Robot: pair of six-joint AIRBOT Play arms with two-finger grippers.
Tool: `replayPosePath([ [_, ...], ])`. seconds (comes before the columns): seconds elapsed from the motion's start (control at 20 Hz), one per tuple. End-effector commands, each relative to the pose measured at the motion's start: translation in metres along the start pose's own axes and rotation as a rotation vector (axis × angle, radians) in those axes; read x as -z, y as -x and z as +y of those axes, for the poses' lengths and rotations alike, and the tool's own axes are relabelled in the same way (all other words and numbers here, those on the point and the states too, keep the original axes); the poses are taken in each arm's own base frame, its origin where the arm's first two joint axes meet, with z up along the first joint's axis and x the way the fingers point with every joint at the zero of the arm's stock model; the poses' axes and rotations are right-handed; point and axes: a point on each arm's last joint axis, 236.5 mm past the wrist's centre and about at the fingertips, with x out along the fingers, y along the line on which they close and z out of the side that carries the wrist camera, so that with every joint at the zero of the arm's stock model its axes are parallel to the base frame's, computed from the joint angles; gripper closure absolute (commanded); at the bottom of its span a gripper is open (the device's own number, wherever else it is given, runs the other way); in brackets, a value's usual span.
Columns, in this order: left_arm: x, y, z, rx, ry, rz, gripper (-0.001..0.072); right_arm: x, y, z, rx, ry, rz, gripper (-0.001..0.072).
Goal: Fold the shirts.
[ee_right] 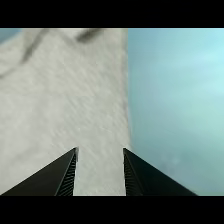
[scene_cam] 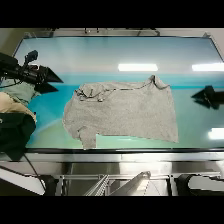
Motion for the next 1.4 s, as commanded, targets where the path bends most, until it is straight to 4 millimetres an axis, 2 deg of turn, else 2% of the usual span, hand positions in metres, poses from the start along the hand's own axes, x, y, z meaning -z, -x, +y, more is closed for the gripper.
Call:
replayPosePath([
  [0.0, 0.069, 0.000, 0.048, -0.251, 0.047, 0.049, -0.0002, 0.093, 0.008, -0.068, 0.257, -0.206, 0.144, 0.0200],
  [0.15, 0.103, -0.019, 0.055, -0.251, 0.068, 0.056, -0.0002, 0.162, -0.019, -0.070, 0.214, -0.279, 0.300, 0.0187],
  [0.2, 0.113, -0.024, 0.056, -0.244, 0.065, 0.070, -0.0002, 0.176, -0.026, -0.070, 0.195, -0.275, 0.325, 0.0187],
  [0.25, 0.122, -0.028, 0.056, -0.238, 0.055, 0.087, -0.0002, 0.181, -0.034, -0.065, 0.160, -0.286, 0.315, 0.0187],
  [0.35, 0.136, -0.032, 0.060, -0.226, 0.063, 0.103, -0.0002, 0.185, -0.046, -0.055, 0.088, -0.253, 0.295, 0.0192],
  [0.5, 0.147, -0.027, 0.066, -0.215, 0.083, 0.089, -0.0002, 0.176, -0.056, -0.037, -0.015, -0.225, 0.245, 0.0197],
  [0.55, 0.146, -0.023, 0.070, -0.220, 0.093, 0.062, -0.0002, 0.176, -0.058, -0.033, -0.043, -0.229, 0.249, 0.0258],
  [0.6, 0.144, -0.017, 0.075, -0.227, 0.101, 0.028, -0.0002, 0.178, -0.061, -0.030, -0.068, -0.234, 0.265, 0.0276],
  [0.85, 0.138, 0.006, 0.094, -0.172, 0.195, -0.074, -0.0001, 0.206, -0.091, -0.014, -0.101, -0.202, 0.406, 0.0288],
  [0.9, 0.140, 0.005, 0.100, -0.164, 0.218, -0.066, -0.0001, 0.208, -0.095, -0.010, -0.111, -0.192, 0.419, 0.0412],
  [0.95, 0.142, 0.002, 0.104, -0.148, 0.238, -0.050, -0.0001, 0.208, -0.096, -0.007, -0.115, -0.180, 0.421, 0.0562],
  [1.0, 0.142, -0.003, 0.109, -0.136, 0.255, -0.032, -0.0001, 0.207, -0.096, -0.007, -0.119, -0.180, 0.416, 0.0584],
  [1.05, 0.142, -0.008, 0.114, -0.126, 0.270, -0.017, -0.0001, 0.207, -0.095, -0.006, -0.121, -0.180, 0.416, 0.0657],
  [1.2, 0.137, -0.031, 0.128, -0.119, 0.294, 0.021, 0.0003, 0.205, -0.094, -0.003, -0.129, -0.181, 0.411, 0.0694],
  [1.35, 0.118, -0.062, 0.125, -0.070, 0.301, 0.019, 0.0017, 0.198, -0.095, 0.004, -0.160, -0.185, 0.383, 0.0694],
])
